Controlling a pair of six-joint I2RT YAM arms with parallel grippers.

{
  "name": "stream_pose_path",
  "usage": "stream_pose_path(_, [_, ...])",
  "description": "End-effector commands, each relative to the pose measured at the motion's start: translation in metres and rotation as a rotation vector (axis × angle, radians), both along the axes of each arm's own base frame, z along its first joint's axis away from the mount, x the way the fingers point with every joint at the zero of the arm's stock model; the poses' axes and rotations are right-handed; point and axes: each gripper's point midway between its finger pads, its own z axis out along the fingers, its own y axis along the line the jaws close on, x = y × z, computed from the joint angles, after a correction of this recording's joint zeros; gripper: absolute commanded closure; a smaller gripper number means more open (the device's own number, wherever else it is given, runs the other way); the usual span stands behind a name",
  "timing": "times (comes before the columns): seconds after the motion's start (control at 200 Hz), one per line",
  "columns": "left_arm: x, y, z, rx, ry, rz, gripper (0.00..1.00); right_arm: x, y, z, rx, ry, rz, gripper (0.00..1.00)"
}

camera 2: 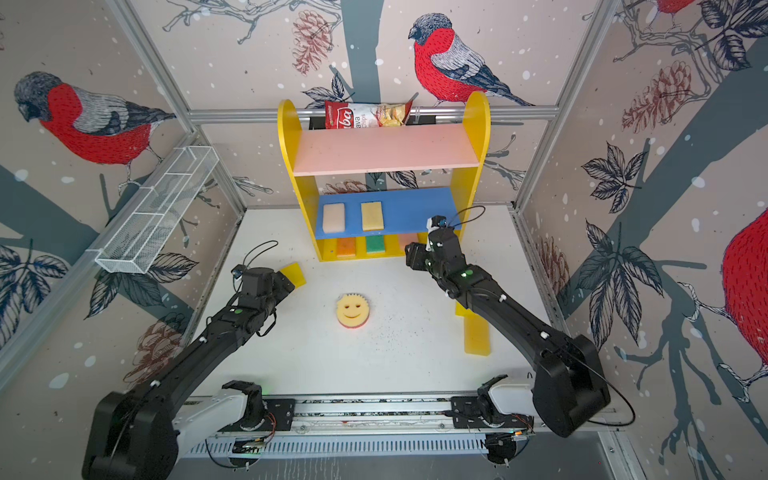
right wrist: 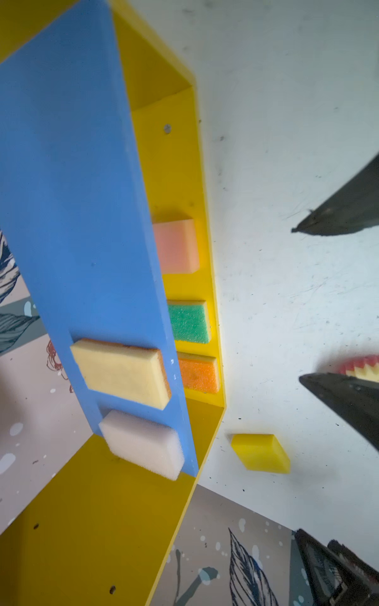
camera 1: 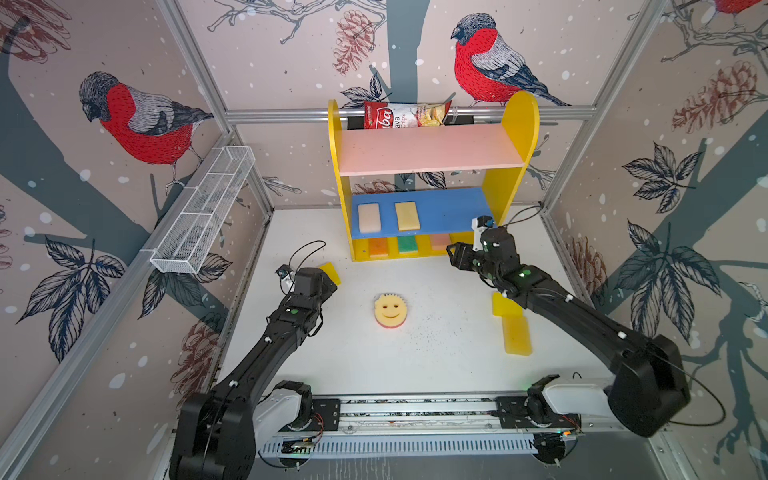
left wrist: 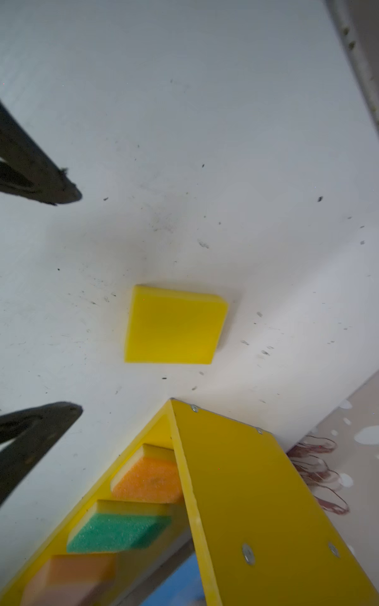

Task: Place and organize the cleaning sponges onto the shelf
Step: 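Open right gripper and withdraw while left gripper moves toward the flat yellow sponge, then lower left gripper onto the flat yellow sponge and grasp it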

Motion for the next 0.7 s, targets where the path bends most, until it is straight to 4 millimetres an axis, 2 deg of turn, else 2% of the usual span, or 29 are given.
stream_pose_path(0.0, [0.022, -0.011, 0.008, -0.048, -0.058, -0.029, 0.07, -0.008, -0.012, -0.003, 0.015, -0.006, -0.052, 0.34])
stream_pose_path(0.125, [0.035, -0.007, 0.002, -0.017, -0.034, -0.016, 0.07, -0.017, -0.025, -0.018, -0.031, 0.023, -0.070, 0.34])
stream_pose_path(0.255, [0.039, 0.003, -0.012, 0.014, 0.033, 0.048, 0.08, -0.018, -0.036, -0.034, -0.050, 0.045, -0.101, 0.34])
stream_pose_path(0.36, [0.042, 0.003, -0.024, 0.014, 0.063, 0.047, 0.14, -0.017, -0.037, -0.046, -0.044, 0.080, -0.095, 0.34])
stream_pose_path(0.49, [0.046, 0.005, -0.034, 0.014, 0.071, 0.061, 0.15, -0.016, -0.038, -0.055, -0.061, 0.105, -0.093, 0.34])
stream_pose_path(0.625, [0.055, 0.005, -0.044, 0.009, 0.092, 0.055, 0.20, -0.014, -0.038, -0.056, -0.052, 0.108, -0.089, 0.34])
stream_pose_path(0.65, [0.056, 0.005, -0.046, 0.007, 0.096, 0.054, 0.22, -0.013, -0.037, -0.066, -0.064, 0.132, -0.089, 0.35])
stream_pose_path(0.695, [0.059, 0.004, -0.050, -0.002, 0.097, 0.049, 0.24, -0.012, -0.037, -0.068, -0.065, 0.137, -0.087, 0.35])
